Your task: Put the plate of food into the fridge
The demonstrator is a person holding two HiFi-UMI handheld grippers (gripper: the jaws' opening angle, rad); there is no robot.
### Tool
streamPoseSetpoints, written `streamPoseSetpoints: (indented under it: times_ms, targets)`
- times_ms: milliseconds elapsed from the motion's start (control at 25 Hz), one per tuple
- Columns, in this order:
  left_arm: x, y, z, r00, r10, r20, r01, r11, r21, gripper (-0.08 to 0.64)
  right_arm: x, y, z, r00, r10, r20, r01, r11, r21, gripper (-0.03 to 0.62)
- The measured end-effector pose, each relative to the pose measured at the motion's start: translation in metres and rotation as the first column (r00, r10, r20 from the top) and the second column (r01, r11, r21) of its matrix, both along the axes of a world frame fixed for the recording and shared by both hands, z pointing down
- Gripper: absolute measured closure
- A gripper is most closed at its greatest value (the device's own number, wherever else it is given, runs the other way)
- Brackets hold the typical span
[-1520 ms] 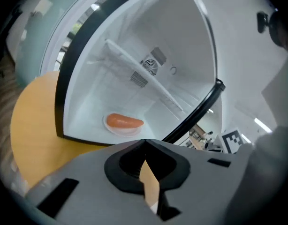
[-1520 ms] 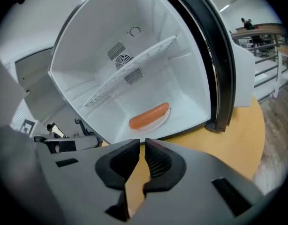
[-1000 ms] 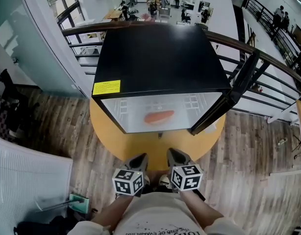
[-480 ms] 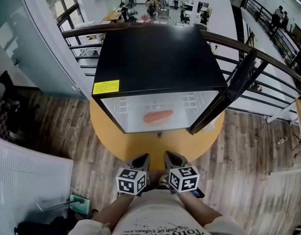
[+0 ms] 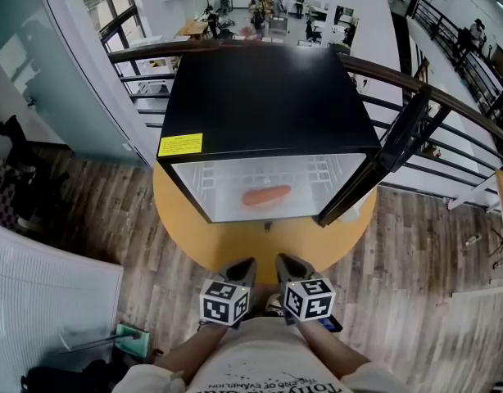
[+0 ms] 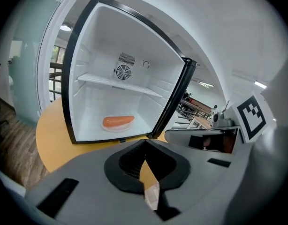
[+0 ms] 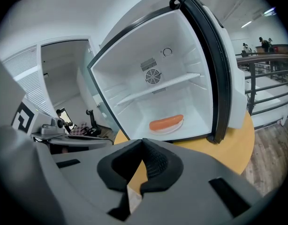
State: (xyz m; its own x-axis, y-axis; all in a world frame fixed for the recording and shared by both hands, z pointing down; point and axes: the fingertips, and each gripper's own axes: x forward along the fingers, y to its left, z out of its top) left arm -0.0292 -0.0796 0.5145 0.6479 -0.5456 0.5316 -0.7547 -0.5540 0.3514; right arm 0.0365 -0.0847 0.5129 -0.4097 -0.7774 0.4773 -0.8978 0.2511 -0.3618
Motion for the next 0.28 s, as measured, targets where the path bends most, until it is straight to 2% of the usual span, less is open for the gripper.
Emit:
streamPoseSetpoints:
  times_ms: [280]
  targets:
    - [-0.0013,-0.0006,0.0007,1.000,-0.016,-0.001,0.016,1.000,-0.001,0.537,0.0049,0.0005,0.0009,1.000,0.012,0.007,-0.012,1.000,-0.005,0.568]
